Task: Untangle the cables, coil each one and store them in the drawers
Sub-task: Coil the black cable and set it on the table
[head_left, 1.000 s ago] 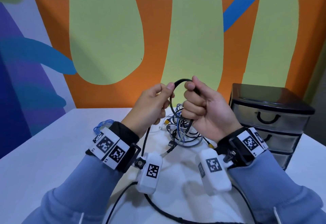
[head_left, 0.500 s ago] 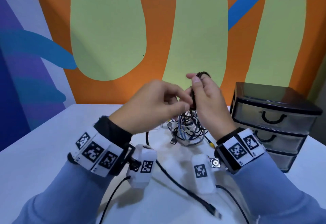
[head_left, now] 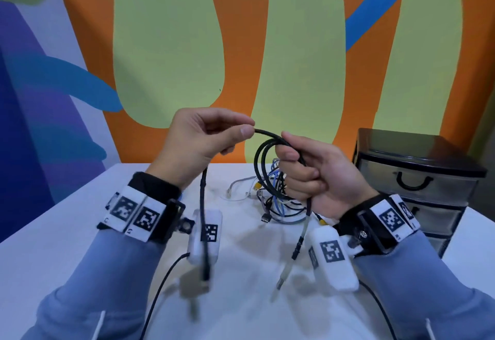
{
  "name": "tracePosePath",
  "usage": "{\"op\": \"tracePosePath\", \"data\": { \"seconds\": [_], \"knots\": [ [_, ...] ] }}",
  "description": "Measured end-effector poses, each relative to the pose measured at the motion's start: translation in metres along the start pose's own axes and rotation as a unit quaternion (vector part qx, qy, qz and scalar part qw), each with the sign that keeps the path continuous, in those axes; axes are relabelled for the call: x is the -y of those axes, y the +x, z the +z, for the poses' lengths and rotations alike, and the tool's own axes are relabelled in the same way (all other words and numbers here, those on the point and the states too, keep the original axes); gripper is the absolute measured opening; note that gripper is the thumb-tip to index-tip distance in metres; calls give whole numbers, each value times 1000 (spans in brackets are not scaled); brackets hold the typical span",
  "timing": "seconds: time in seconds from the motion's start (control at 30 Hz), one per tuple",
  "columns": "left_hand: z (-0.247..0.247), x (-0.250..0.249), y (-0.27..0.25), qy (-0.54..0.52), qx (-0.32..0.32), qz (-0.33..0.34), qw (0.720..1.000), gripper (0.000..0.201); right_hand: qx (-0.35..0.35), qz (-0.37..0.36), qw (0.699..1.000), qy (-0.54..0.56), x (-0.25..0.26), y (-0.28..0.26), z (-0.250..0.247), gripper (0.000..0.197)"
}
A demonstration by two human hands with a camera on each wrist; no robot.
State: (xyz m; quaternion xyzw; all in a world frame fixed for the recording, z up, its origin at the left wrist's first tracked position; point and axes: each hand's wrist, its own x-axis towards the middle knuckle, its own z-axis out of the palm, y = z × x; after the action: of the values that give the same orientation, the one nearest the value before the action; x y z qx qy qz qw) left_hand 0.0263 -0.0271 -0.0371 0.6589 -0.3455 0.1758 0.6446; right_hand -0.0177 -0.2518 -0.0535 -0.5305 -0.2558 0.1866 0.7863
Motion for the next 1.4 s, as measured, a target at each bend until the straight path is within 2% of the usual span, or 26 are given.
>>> {"op": "tracePosePath", "data": {
  "seconds": [0.1, 0.2, 0.3, 0.4, 0.47, 0.53, 0.6, 0.7, 0.77, 0.97, 1.17, 1.27, 1.33, 1.4],
  "knots": [
    [10, 10, 0, 109, 16, 58, 992, 14, 2, -4, 999, 41, -1, 0, 1, 36],
    [18, 22, 0, 234, 24, 102, 967, 17, 7, -15, 998, 67, -4, 3, 1, 36],
    [23, 24, 0, 194, 49, 54, 978, 19, -4, -41, 996, 78, -6, 6, 1, 35],
    [31, 17, -3, 89, 54, -39, 994, 21, -38, -67, 994, 77, -8, 10, -2, 35],
    [34, 13, -4, -1, 40, -115, 992, 26, -70, -86, 992, 67, -11, 14, -4, 37],
    [35, 11, -5, -46, 39, -154, 986, 27, -112, -104, 987, 42, -14, 18, -7, 37],
    [36, 11, -6, -58, 50, -149, 986, 29, -147, -120, 981, 29, -16, 20, -10, 37],
    [36, 14, -9, -38, 69, -113, 990, 55, -188, -128, 974, 5, -18, 23, -10, 38],
    [38, 16, -9, -11, 68, -93, 993, 61, -210, -122, 970, -19, -22, 25, -8, 38],
    [45, 17, -15, 90, 83, -2, 993, 44, -273, -122, 948, -113, -28, 29, -6, 36],
    [48, 22, -12, 107, 43, 16, 993, 17, -274, -151, 947, -69, -21, 27, -17, 37],
    [53, 15, -10, 50, -18, -11, 998, 5, -295, -179, 932, -114, -23, 28, -21, 39],
    [48, 11, -6, -17, -79, -58, 995, 8, -302, -197, 921, -146, -25, 27, -23, 37],
    [41, 6, -3, -96, -93, -112, 985, 6, -294, -202, 919, -165, -27, 26, -23, 34]
  ]
}}
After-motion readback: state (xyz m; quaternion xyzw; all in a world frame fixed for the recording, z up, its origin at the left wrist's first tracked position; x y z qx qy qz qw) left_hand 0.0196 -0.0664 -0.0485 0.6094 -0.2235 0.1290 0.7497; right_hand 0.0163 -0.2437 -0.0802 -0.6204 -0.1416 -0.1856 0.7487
